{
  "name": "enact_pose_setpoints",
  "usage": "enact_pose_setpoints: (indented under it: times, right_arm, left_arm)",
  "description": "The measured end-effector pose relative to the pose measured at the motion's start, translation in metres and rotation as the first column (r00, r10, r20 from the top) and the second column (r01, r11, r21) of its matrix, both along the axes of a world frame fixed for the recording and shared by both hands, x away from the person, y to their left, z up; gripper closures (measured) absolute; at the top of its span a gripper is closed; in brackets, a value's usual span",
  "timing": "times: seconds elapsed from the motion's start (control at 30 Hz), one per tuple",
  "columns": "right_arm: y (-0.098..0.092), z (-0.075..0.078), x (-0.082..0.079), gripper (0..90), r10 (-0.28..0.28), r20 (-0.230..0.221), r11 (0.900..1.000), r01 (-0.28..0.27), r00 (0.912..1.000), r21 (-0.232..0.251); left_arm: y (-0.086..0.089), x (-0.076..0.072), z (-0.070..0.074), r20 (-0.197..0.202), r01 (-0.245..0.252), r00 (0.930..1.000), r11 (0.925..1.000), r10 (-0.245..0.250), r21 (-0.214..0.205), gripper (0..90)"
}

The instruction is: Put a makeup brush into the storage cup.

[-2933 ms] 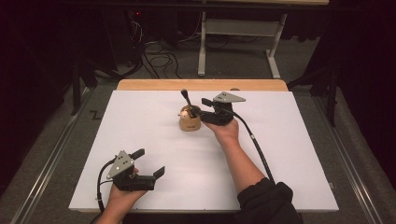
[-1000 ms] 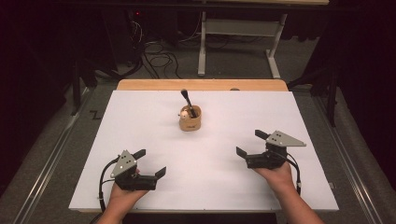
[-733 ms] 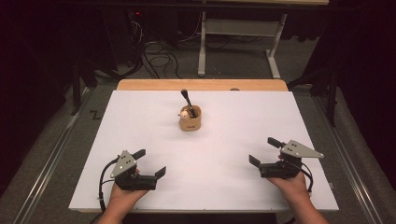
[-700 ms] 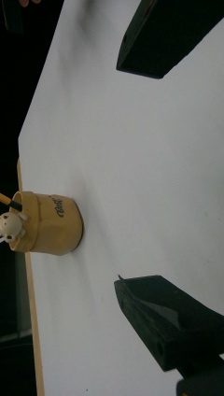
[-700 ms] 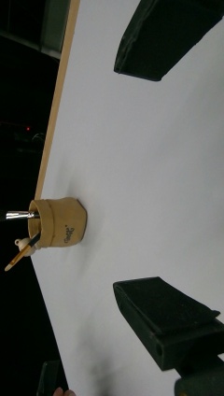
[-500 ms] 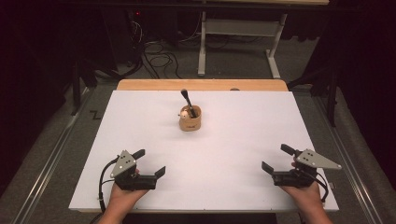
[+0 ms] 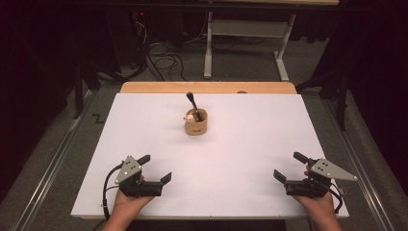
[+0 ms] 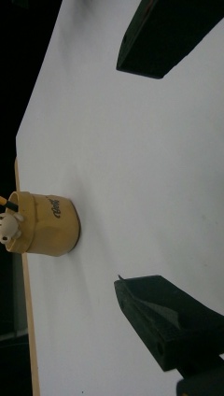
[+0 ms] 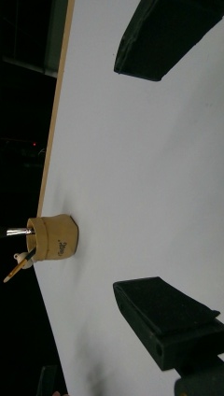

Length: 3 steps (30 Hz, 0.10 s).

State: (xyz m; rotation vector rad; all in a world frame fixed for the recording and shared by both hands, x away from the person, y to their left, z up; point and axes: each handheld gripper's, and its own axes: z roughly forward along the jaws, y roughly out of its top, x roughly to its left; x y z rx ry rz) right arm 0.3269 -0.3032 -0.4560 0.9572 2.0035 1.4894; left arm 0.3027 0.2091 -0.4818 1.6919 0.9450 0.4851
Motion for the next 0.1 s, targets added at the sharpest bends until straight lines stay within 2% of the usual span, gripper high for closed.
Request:
enact_pose_setpoints:
  times: [0.1]
  right_arm:
    - [-0.0015, -0.0011, 0.0019, 0.2, -0.003, -0.010, 0.9999, 0.003, 0.9999, 0.014]
  left_arm:
    - [0.0007, -0.0004, 0.0005, 0.002, -0.002, 1.0000, 1.0000, 0.002, -0.005, 0.4]
